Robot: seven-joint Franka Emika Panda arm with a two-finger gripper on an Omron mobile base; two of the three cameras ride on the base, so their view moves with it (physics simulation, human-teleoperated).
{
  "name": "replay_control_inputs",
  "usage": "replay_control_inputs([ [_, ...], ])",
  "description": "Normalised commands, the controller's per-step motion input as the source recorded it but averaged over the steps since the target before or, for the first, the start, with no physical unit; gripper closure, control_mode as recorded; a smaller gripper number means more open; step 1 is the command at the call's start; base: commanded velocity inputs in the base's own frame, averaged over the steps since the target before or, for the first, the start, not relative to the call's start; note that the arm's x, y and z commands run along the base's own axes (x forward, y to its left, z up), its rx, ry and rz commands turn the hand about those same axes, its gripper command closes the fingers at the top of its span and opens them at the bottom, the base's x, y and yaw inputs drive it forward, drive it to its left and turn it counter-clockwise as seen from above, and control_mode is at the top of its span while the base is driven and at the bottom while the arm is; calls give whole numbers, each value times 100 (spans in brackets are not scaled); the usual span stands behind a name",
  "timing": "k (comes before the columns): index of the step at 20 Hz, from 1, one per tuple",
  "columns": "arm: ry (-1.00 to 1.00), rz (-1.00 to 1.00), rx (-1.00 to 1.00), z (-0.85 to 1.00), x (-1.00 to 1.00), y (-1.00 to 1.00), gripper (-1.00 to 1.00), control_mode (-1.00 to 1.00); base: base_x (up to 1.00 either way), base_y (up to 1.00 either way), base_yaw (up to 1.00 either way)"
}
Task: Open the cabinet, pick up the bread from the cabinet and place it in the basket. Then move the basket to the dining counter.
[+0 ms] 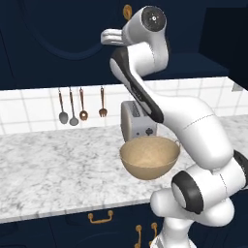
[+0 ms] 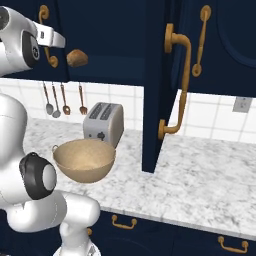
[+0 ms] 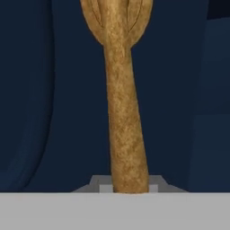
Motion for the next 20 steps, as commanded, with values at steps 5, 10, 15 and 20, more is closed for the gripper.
replay_control_inputs([
  [5, -1, 19, 0, -26, -74, 100, 100, -100, 0, 0, 0],
  [10, -3, 11, 0, -9, -100, 100, 100, -100, 0, 0, 0],
  [15, 4, 7, -4, 0, -97, 100, 100, -100, 0, 0, 0],
  [20, 1, 5, -5, 0, -97, 100, 100, -100, 0, 0, 0],
])
